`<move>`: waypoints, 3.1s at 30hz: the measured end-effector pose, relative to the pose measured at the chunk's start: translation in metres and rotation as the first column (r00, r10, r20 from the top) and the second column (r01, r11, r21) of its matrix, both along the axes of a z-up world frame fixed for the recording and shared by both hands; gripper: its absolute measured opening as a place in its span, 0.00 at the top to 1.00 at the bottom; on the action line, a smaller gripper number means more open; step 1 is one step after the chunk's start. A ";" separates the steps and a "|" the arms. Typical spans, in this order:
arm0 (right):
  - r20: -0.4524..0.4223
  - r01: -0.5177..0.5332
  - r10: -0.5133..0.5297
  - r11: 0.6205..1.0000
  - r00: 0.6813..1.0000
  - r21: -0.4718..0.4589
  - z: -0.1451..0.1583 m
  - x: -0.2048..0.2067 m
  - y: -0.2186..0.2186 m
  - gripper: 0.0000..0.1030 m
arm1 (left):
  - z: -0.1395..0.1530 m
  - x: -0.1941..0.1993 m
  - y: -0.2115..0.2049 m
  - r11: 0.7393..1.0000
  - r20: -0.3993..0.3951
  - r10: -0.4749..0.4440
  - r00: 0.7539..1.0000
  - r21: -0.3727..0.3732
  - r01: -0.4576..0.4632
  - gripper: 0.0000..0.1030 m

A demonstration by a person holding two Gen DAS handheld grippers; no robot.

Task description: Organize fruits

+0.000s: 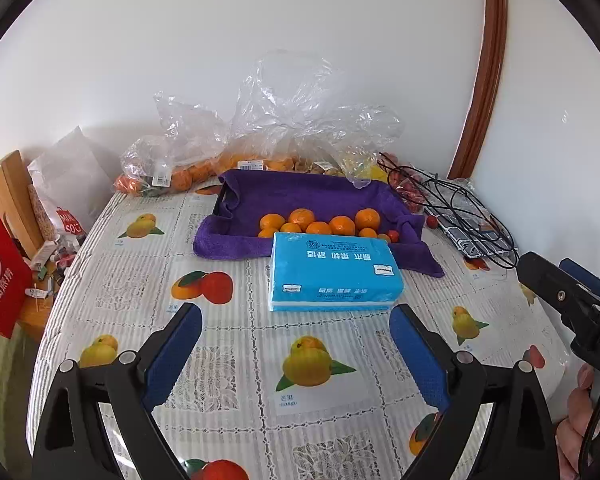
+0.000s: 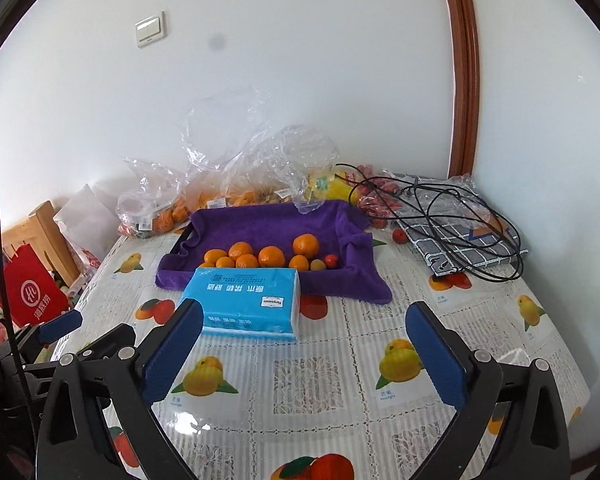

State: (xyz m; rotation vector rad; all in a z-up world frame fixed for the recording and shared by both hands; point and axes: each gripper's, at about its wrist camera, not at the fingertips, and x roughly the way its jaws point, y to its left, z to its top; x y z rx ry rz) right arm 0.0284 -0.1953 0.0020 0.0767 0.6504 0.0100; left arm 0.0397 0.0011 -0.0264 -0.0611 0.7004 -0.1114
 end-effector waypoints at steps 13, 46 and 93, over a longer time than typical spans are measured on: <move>0.055 0.016 -0.014 0.999 0.998 -0.040 0.016 -0.039 -0.007 0.00 | 0.020 -0.035 -0.011 0.999 0.065 0.007 0.998 0.032 -0.009 0.05; 0.017 0.007 -0.007 0.999 1.000 -0.044 0.005 -0.037 0.004 0.00 | 0.020 -0.037 0.001 0.999 0.057 0.031 0.998 -0.007 -0.031 0.05; 0.010 0.003 -0.003 0.999 1.000 -0.039 0.001 -0.038 0.005 0.00 | 0.018 -0.039 0.004 0.999 0.055 0.030 0.998 -0.014 -0.029 0.05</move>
